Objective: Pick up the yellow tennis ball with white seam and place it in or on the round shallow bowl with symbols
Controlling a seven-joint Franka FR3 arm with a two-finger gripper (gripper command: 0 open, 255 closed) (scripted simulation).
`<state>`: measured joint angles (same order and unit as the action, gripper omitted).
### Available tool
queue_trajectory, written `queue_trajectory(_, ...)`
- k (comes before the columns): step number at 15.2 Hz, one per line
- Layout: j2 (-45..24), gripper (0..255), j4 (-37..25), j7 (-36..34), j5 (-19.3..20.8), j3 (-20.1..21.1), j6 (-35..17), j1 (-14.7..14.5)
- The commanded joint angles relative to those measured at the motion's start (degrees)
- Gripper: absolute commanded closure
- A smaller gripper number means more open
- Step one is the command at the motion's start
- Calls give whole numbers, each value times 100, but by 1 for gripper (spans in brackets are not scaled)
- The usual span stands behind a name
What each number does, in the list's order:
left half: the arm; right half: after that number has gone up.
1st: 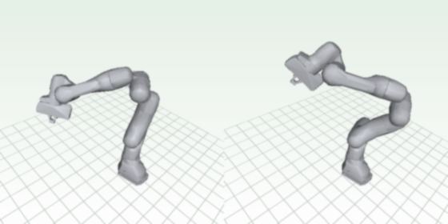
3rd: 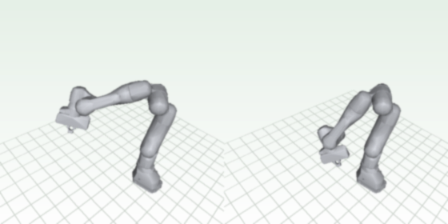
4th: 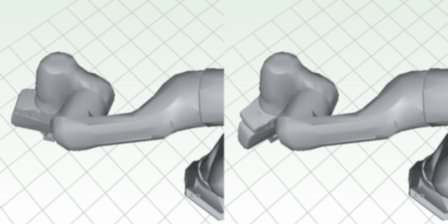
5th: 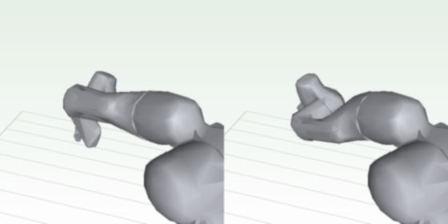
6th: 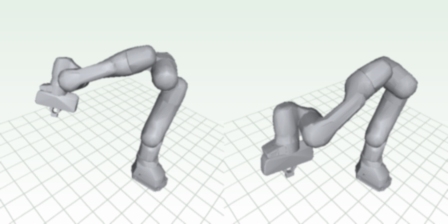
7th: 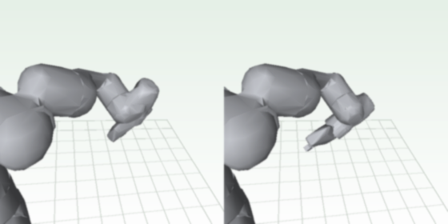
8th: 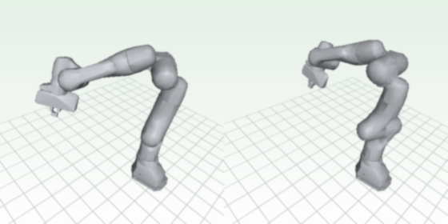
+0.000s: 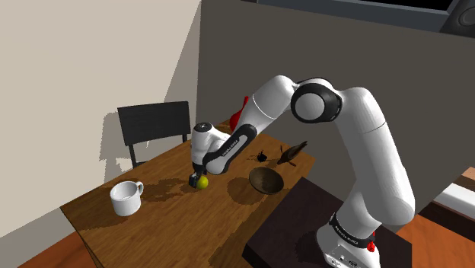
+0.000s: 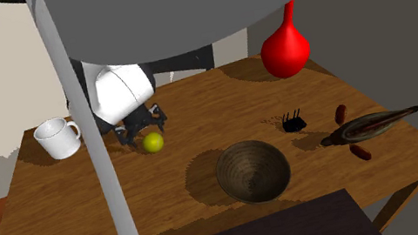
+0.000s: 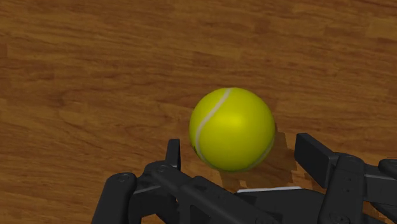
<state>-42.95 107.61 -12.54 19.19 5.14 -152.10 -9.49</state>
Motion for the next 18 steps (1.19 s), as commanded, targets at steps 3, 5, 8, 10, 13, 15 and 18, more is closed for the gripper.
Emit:
queue_trajectory(3, -116, 0, -75, -13, 13, -19, -43, -16)
queue_trajectory(5, -116, 0, -76, -13, 13, -19, -43, -16)
queue_trajectory(8, -115, 0, -74, -13, 13, -19, -42, -16)
queue_trajectory(10, -115, 255, -74, -13, 13, -19, -42, -16)
queue_trajectory(13, -116, 255, -71, -14, 14, -20, -47, -16)
queue_trajectory(15, -116, 255, -71, -14, 14, -21, -47, -16)
queue_trajectory(18, -116, 255, -76, -13, 13, -19, -43, -16)
